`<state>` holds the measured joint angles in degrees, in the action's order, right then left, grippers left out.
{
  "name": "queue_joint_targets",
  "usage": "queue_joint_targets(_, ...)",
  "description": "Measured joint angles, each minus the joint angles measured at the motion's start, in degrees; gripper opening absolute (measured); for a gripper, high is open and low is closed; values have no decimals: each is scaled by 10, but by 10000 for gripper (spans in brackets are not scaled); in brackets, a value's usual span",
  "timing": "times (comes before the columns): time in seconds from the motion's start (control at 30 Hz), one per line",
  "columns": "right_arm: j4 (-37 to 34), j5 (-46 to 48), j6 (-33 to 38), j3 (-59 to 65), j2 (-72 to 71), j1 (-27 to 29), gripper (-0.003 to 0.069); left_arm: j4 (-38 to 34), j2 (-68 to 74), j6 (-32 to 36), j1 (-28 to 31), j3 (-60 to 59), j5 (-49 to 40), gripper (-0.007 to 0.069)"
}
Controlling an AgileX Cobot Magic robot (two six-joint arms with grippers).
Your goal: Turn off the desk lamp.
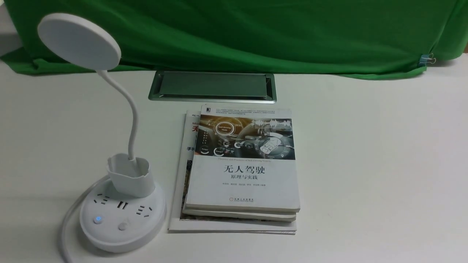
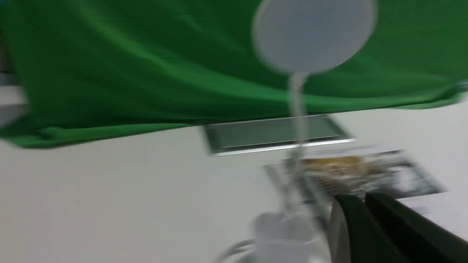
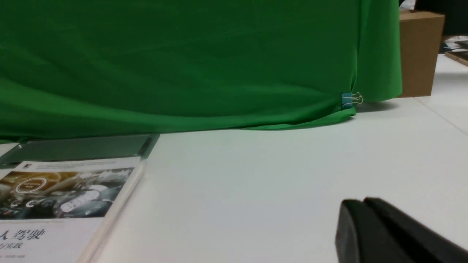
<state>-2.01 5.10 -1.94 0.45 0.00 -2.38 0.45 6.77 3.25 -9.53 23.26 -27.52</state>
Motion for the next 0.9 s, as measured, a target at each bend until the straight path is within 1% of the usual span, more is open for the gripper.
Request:
queue_joint_targets(0.03,0,0,0,0,0,0,36,0,0,1,3,-6,0,20)
queue_joint_targets(0.1,0,0,0,0,0,0,36,0,-54,13,46,-94,59,20)
queue_joint_targets(0.17,0,0,0,0,0,0,36,0,-64,19,67,-142,95,20)
queue_joint_targets(0.23,0,0,0,0,0,0,36,-5,-66,22,92,-200,125,20)
queue_joint_targets(0.3,0,0,0,0,0,0,36,-23,-67,23,108,-226,135,20)
queue_joint_targets(0.43,0,0,0,0,0,0,36,-45,-69,23,135,-236,133,20)
queue_joint_targets(0.9,0,0,0,0,0,0,36,-43,-69,23,137,-236,140,20)
